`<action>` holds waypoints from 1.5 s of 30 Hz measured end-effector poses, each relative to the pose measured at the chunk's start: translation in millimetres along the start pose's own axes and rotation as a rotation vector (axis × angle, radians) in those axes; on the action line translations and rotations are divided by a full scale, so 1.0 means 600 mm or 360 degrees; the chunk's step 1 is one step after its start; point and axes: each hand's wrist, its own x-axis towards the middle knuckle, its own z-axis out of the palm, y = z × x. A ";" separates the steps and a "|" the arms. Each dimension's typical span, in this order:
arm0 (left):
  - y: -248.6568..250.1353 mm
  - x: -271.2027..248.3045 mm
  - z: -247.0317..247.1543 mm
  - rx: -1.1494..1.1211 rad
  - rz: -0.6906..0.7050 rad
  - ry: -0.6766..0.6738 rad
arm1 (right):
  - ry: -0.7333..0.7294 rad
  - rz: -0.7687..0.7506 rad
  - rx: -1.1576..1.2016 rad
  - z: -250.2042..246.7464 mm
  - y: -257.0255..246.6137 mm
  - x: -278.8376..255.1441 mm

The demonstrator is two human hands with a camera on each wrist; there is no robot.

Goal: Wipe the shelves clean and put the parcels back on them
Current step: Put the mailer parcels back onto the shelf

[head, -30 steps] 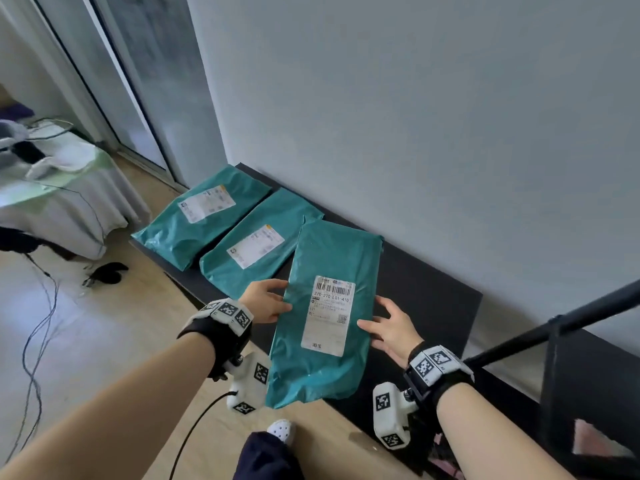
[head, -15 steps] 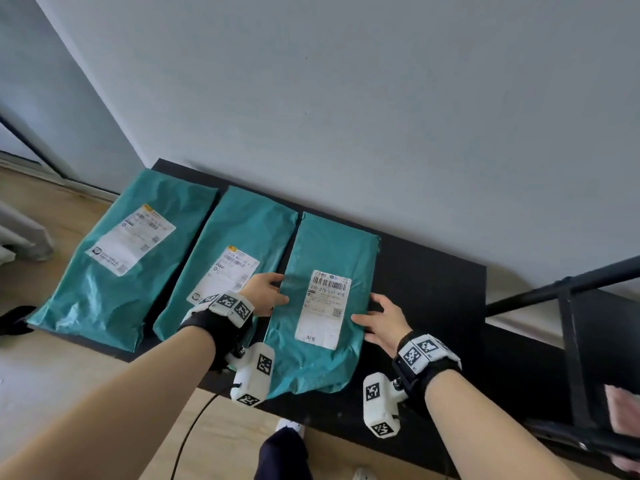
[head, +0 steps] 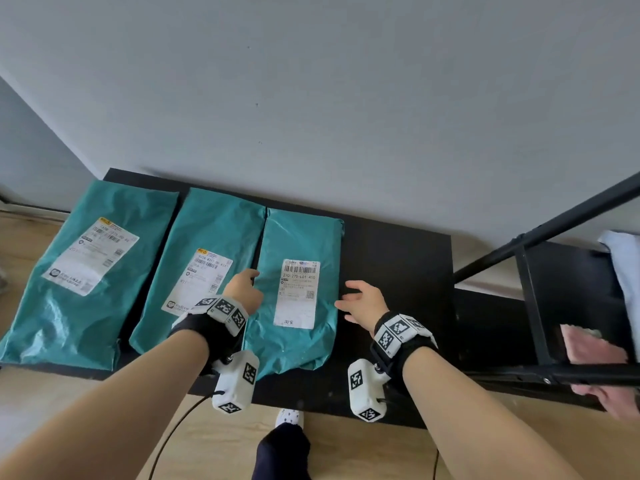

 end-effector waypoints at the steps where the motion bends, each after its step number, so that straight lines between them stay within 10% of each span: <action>1: 0.005 -0.009 0.004 0.0033 0.0017 0.0007 | 0.0018 -0.0020 -0.0037 -0.008 0.003 -0.008; 13: 0.171 -0.195 0.193 0.0721 0.0650 -0.0091 | 0.0217 -0.0313 -0.0446 -0.182 0.114 -0.178; 30: 0.320 -0.596 0.693 0.1320 0.1156 -0.0347 | 0.0703 -0.0107 -0.0450 -0.555 0.568 -0.504; 45: 0.550 -0.680 1.095 0.1703 0.1415 -0.0498 | 0.0893 0.0209 -0.0354 -0.955 0.805 -0.497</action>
